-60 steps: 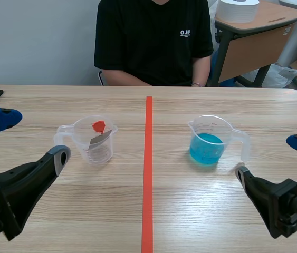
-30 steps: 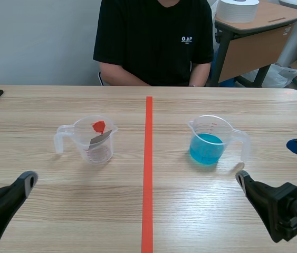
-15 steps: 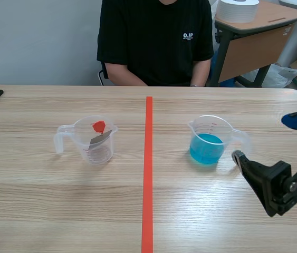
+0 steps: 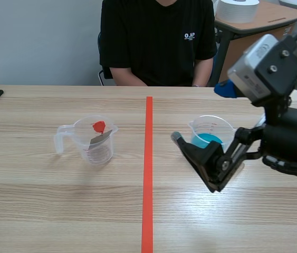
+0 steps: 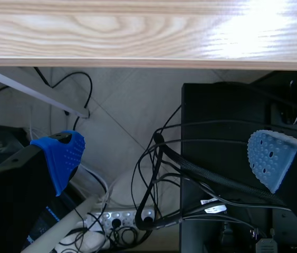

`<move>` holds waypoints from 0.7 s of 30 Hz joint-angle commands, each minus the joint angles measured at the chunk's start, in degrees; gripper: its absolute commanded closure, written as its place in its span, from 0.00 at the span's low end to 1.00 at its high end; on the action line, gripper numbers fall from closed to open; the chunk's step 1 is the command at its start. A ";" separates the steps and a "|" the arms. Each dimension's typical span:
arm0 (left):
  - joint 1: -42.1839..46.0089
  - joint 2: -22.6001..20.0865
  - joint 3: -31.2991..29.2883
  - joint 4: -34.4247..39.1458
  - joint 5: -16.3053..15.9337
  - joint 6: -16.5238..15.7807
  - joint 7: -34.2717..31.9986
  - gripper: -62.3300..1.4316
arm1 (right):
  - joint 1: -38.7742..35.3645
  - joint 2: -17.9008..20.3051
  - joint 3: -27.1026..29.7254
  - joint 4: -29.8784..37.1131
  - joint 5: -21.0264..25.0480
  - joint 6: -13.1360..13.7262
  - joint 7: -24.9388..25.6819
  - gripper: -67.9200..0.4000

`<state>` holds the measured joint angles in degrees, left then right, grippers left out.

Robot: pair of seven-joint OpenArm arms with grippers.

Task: Do the redox reaction experiment.
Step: 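Lift the metal plate out of the left beaker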

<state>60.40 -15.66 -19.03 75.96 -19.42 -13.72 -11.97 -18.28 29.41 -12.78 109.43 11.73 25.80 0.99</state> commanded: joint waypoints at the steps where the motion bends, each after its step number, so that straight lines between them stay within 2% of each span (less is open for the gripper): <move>1: -1.81 0.37 1.55 -0.31 -0.13 -0.37 -0.46 0.00 | 2.40 0.85 -1.38 0.15 0.39 0.00 0.37 0.00; 4: -4.55 1.05 3.54 -2.23 0.79 -0.37 -0.04 0.00 | 6.45 0.72 -5.73 -1.57 0.37 1.31 0.35 0.00; 9: -8.11 1.05 5.75 -5.42 1.05 0.63 0.00 0.00 | 12.52 0.55 -12.68 -5.46 0.37 1.33 0.83 0.00; 15: -9.79 1.20 6.16 -7.82 1.03 1.20 -0.09 0.00 | 19.78 0.39 -20.72 -10.82 -0.02 1.36 4.85 0.00; 21: -9.79 1.36 6.16 -8.66 1.03 1.16 -0.20 0.00 | 26.34 -2.49 -26.75 -17.92 -4.26 1.33 8.44 0.00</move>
<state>49.84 -14.46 -12.71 66.83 -18.02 -12.21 -11.40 6.98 27.66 -39.97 91.07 7.11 27.44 8.32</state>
